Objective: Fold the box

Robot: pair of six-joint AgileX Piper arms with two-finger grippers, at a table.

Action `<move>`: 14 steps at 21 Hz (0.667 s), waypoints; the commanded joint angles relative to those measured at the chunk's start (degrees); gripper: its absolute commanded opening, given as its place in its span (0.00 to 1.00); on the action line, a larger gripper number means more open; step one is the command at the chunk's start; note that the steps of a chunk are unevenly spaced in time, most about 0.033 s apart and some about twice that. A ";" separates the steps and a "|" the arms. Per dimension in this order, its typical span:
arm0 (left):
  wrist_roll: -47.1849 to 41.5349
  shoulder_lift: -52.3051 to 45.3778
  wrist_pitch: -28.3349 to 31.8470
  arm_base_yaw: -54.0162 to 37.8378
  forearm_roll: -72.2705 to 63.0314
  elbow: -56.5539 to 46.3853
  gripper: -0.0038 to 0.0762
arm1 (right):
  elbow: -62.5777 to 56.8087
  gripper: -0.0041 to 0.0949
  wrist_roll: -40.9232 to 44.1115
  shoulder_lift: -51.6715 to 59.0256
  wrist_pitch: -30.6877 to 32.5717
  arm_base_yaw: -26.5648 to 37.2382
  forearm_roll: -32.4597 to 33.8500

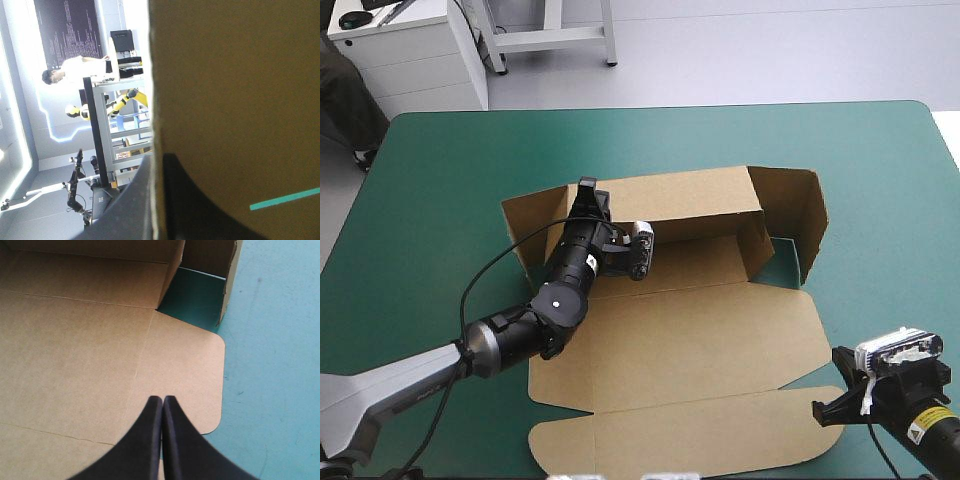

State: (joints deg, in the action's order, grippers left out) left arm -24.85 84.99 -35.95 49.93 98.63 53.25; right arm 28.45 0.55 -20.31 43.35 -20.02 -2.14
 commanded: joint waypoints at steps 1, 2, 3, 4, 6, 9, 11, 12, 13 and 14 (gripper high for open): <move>-0.92 -0.52 -0.61 0.19 4.67 1.36 0.04 | 1.48 0.02 -0.55 -0.37 -3.65 0.26 0.14; -1.06 -0.29 -0.61 0.19 4.67 1.36 0.04 | 1.48 0.02 -0.55 -0.37 -3.55 0.26 0.04; -0.78 -0.29 -0.61 0.19 4.67 1.36 0.04 | 1.48 0.02 -0.55 -0.37 -3.55 0.26 0.04; -0.64 -0.29 -0.74 0.19 4.67 1.36 0.04 | 1.48 0.02 -0.55 -0.37 -3.55 0.26 0.04; -0.64 -0.29 -1.14 0.19 4.67 1.59 0.04 | 1.48 0.04 -0.55 -0.37 -2.82 0.26 0.04; -0.64 -0.29 -1.39 0.19 4.67 1.69 0.04 | 1.48 0.21 -0.55 -0.37 -0.39 0.26 0.04; -0.64 -0.29 -1.39 0.19 4.67 1.69 0.04 | 1.48 0.39 0.85 -0.37 -0.01 0.26 -0.08; -0.64 -0.29 -1.39 0.19 4.67 1.69 0.04 | 1.48 0.50 1.94 -0.37 -0.01 0.26 0.03; -0.64 -0.29 -1.50 0.19 4.67 1.69 0.04 | 1.48 0.60 3.28 -0.37 -0.01 0.26 0.32; -0.64 -0.39 -1.50 0.19 4.67 1.69 0.04 | 1.48 0.68 4.52 -0.37 -0.01 0.26 0.53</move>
State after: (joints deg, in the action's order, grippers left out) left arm -25.42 85.95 -36.78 49.93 99.19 53.63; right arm 28.45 2.44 -20.31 46.54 -20.02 -2.17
